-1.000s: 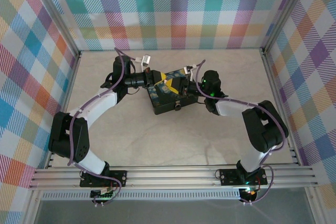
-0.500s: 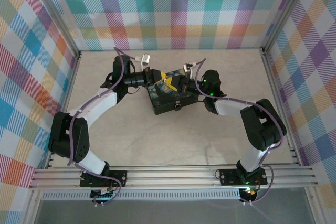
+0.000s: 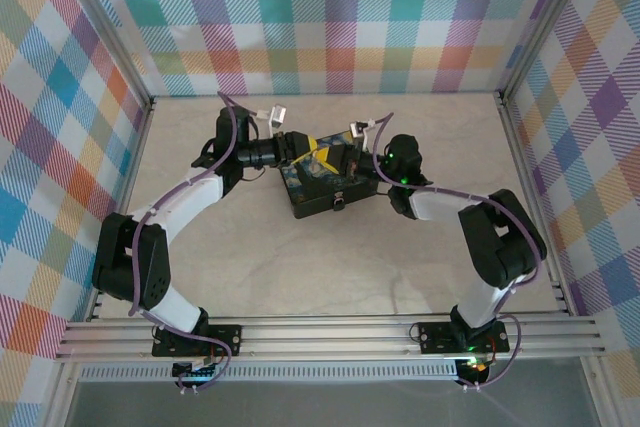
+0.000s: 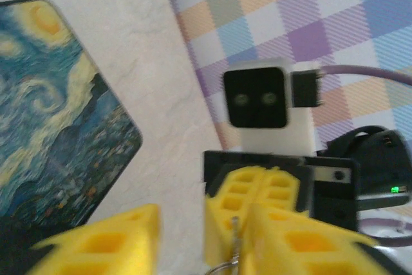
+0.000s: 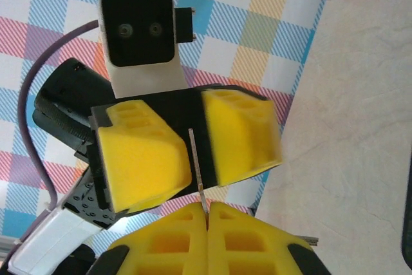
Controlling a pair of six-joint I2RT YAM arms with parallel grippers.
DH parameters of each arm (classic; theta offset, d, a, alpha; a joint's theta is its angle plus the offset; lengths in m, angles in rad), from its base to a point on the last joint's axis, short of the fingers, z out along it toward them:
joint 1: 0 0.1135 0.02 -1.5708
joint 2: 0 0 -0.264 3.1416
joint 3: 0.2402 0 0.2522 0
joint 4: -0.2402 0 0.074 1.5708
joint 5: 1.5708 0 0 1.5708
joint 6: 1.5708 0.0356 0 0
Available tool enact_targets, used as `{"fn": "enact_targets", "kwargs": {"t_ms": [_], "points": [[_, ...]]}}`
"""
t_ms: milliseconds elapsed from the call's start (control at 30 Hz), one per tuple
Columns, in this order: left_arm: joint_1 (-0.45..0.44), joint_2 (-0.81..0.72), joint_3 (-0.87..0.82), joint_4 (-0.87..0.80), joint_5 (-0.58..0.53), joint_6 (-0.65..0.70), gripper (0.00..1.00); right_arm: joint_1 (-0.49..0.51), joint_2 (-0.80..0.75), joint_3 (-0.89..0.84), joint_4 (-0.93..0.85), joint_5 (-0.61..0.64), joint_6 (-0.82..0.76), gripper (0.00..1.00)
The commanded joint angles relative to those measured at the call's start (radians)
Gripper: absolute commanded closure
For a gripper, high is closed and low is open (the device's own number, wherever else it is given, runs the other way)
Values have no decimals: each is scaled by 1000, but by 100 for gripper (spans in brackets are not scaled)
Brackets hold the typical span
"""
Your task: Unlock the padlock with the key
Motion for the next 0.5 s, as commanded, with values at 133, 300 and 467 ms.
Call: {"fn": "enact_targets", "kwargs": {"t_ms": [133, 300, 467], "points": [[-2, -29, 109, -305, -140, 145, 44, -62, -154, -88, -310, -19, -224, 100], [-65, -52, 108, -465, -332, 147, 42, -147, -261, -117, -614, -51, -397, 100], [-286, -75, 81, -587, -645, 89, 39, -240, -357, -71, -998, -23, -629, 99]]}}
